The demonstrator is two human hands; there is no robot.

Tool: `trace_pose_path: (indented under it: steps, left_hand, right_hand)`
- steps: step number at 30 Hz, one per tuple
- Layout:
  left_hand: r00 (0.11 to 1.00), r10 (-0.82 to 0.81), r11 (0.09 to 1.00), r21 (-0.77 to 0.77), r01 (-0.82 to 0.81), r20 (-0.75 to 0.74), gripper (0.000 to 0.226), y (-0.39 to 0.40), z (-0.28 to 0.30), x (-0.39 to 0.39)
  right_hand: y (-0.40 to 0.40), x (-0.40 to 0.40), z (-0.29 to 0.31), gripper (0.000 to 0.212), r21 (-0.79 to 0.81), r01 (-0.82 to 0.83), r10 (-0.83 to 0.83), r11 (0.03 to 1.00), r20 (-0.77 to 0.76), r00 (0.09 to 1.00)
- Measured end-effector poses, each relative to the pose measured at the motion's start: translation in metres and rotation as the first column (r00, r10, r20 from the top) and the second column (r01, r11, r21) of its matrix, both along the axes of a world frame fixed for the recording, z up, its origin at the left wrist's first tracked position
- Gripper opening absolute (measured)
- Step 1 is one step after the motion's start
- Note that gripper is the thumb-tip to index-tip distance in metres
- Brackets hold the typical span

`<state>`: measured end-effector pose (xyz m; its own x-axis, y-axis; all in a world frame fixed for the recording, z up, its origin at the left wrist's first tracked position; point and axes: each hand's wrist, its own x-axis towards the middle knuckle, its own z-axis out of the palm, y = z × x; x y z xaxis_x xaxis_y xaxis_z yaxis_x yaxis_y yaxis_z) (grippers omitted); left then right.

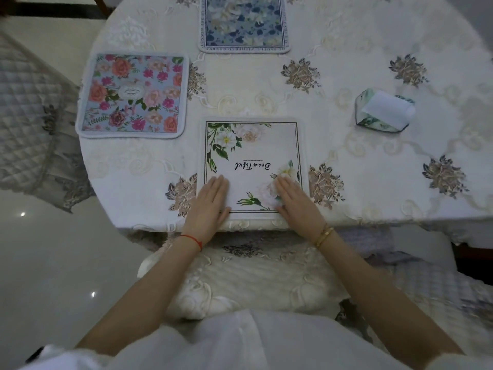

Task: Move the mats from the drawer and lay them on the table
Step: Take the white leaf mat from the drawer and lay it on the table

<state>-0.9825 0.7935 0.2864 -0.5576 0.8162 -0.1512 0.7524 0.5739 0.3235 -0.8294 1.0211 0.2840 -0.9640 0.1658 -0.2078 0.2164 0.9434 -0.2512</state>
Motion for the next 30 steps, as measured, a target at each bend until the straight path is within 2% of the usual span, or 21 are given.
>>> trace_pose_path:
  steps: [2, 6, 13, 16, 20, 30]
  left_hand:
    - [1.0, 0.002, 0.999, -0.035, -0.001, 0.026, 0.068, 0.001, -0.005, 0.009]
    - [0.997, 0.057, 0.995, -0.087, -0.053, 0.048, 0.071, -0.009, -0.008, 0.005]
    - [0.997, 0.068, 0.995, -0.082, -0.065, 0.026, 0.071, -0.03, -0.006, -0.012]
    - [0.996, 0.089, 0.996, -0.032, -0.089, 0.002, 0.064, -0.026, 0.001, -0.015]
    - [0.998, 0.008, 0.998, 0.066, -0.003, -0.07, 0.053, 0.002, 0.013, -0.029]
    - [1.0, 0.019, 0.994, 0.107, -0.02, 0.014, 0.056, 0.107, 0.005, -0.119]
  right_hand:
    - [-0.012, -0.004, -0.006, 0.064, -0.01, -0.029, 0.03, 1.0, 0.022, 0.999]
    - [-0.005, 0.008, -0.011, 0.068, -0.009, 0.034, -0.033, 0.999, 0.052, 0.998]
    - [0.031, 0.046, -0.006, 0.067, 0.033, 0.127, -0.129, 0.991, 0.072, 0.989]
    - [0.035, 0.038, 0.0, 0.061, 0.019, 0.173, -0.173, 0.985, 0.005, 0.985]
    - [0.033, -0.013, 0.008, 0.058, -0.029, 0.14, -0.141, 0.99, -0.032, 0.989]
    - [0.046, -0.168, -0.001, 0.054, -0.059, 0.022, -0.024, 0.998, -0.033, 0.999]
